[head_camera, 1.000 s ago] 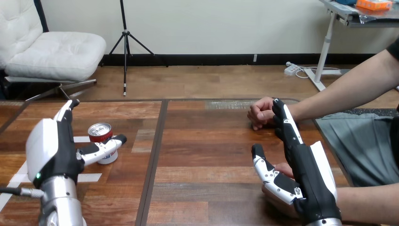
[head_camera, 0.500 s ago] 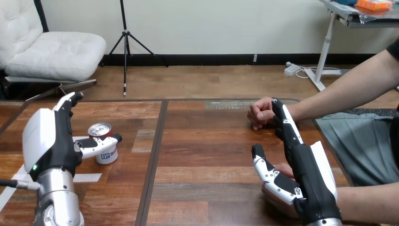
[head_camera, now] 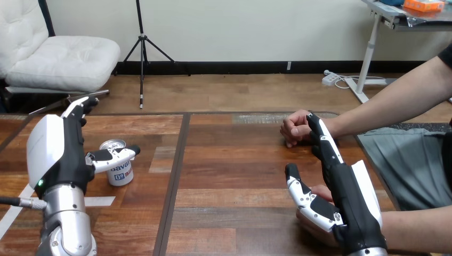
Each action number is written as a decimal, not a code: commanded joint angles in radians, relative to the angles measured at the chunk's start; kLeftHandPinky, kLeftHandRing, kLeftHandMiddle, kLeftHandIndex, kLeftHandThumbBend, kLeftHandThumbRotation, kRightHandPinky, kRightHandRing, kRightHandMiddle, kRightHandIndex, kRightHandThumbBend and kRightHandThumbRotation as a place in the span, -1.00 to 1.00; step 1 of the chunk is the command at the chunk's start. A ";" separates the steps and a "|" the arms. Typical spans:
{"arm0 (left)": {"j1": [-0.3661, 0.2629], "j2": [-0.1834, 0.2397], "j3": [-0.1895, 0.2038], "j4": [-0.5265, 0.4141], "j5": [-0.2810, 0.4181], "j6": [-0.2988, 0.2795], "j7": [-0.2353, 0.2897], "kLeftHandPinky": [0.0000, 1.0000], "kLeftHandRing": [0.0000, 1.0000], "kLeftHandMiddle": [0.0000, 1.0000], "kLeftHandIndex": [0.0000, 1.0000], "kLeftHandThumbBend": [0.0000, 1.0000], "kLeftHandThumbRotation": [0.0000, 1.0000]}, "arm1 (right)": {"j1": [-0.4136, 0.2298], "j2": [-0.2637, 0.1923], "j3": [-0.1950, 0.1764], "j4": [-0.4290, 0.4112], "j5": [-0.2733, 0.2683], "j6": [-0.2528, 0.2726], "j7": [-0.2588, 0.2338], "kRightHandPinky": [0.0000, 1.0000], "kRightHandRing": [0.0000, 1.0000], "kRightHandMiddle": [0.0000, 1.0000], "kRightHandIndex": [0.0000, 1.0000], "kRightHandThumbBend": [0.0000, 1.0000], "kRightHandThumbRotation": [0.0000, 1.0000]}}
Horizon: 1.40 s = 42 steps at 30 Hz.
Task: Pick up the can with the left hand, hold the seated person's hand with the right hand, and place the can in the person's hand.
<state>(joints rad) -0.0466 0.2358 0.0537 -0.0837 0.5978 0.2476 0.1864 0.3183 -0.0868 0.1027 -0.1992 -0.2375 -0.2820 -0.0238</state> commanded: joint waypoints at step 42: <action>-0.115 0.065 -0.094 0.020 0.031 0.045 -0.085 0.31 0.54 0.63 0.60 0.58 -0.94 | -0.026 -0.007 -0.014 -0.075 0.007 -0.007 0.003 1.00 1.00 1.00 0.94 -0.71 -0.71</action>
<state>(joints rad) -0.0940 0.2727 -0.0244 -0.0757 0.6089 0.2886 0.1087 0.3319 -0.0869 0.1019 -0.2108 -0.2388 -0.2809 -0.0233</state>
